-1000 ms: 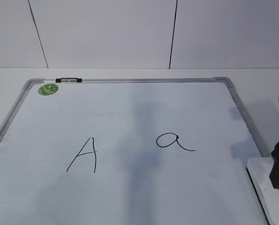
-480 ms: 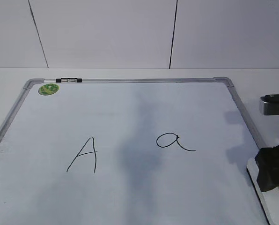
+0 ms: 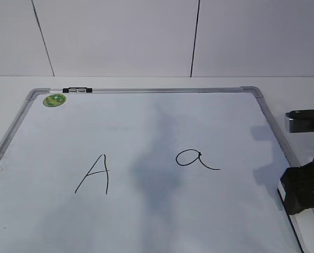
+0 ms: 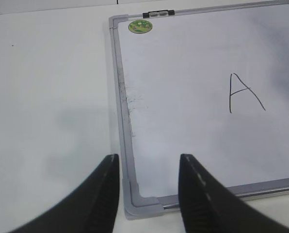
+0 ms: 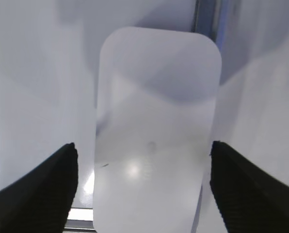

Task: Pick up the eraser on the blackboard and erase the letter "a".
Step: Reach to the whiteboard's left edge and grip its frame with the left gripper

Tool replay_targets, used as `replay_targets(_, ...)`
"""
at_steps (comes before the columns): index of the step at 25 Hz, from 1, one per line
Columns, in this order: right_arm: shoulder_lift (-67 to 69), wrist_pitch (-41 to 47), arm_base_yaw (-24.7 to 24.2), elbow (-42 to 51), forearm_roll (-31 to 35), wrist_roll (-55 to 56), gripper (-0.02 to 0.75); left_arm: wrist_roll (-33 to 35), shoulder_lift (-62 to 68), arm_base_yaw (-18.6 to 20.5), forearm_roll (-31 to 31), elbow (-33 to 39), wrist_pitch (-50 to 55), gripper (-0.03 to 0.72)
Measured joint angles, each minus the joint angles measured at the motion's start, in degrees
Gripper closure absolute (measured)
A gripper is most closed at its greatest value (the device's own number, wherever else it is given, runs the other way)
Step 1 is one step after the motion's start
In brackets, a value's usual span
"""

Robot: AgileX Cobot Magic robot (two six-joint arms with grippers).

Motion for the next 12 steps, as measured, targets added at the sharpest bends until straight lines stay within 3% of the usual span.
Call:
replay_targets(8, 0.1, -0.5, -3.3, 0.0, 0.7, -2.7, 0.065, 0.0, 0.0, 0.0, -0.1, 0.0, 0.0, 0.381)
replay_targets(12, 0.1, -0.5, -3.3, 0.0, 4.0, -4.7, 0.066, 0.0, 0.0, 0.0, -0.1, 0.0, 0.0, 0.381)
